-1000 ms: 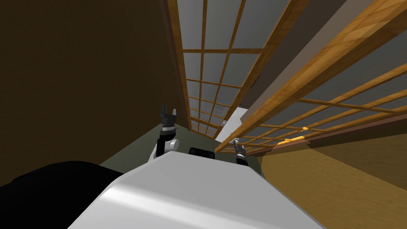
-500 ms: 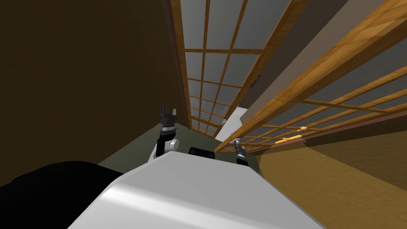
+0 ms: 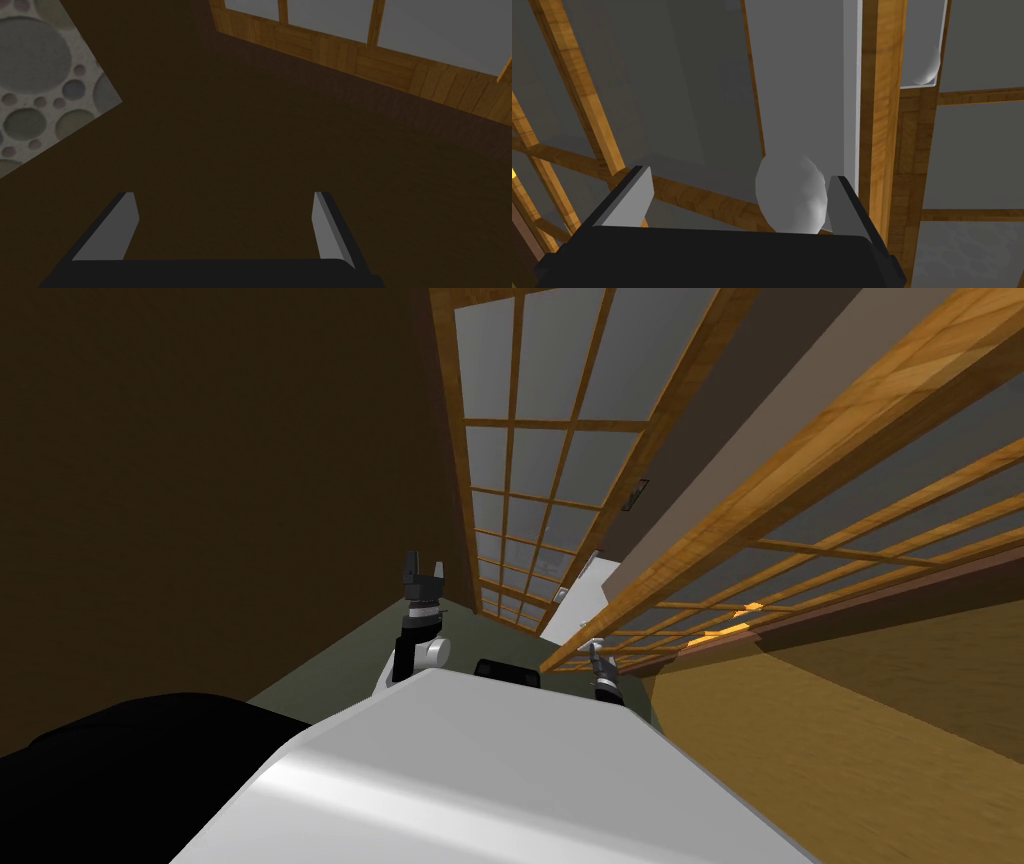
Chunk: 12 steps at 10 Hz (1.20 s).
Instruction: Pull the door open
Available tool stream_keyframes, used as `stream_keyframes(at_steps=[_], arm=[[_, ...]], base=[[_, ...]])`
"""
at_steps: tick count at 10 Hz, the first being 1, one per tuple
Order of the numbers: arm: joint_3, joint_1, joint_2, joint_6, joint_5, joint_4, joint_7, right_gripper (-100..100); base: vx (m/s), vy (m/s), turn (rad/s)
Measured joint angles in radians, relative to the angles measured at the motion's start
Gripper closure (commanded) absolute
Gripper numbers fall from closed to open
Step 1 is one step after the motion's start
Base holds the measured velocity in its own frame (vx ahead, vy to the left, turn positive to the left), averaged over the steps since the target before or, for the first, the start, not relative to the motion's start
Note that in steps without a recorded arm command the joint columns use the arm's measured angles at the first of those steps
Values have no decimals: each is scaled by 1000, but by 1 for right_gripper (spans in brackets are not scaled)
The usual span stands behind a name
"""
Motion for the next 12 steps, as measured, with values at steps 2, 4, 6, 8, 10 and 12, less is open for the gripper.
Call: stream_keyframes(at_steps=[2,4,6,8,10,12], arm=[[3,0,-4,12,1,-8,-6,100],[-2,-16,-15,-10,-12,35,-34,100],[6,49,5,28,-8,-66,-49,100],[5,34,-1,17,-9,-32,-49,100],[1,17,-8,2,-16,4,-58,100],[-3,1,-15,-27,-22,45,-72,100]], base=[[-25,6,12],[-67,-14,5],[-29,-10,-22],[-3,1,2],[-33,3,29],[-15,-2,-21]])
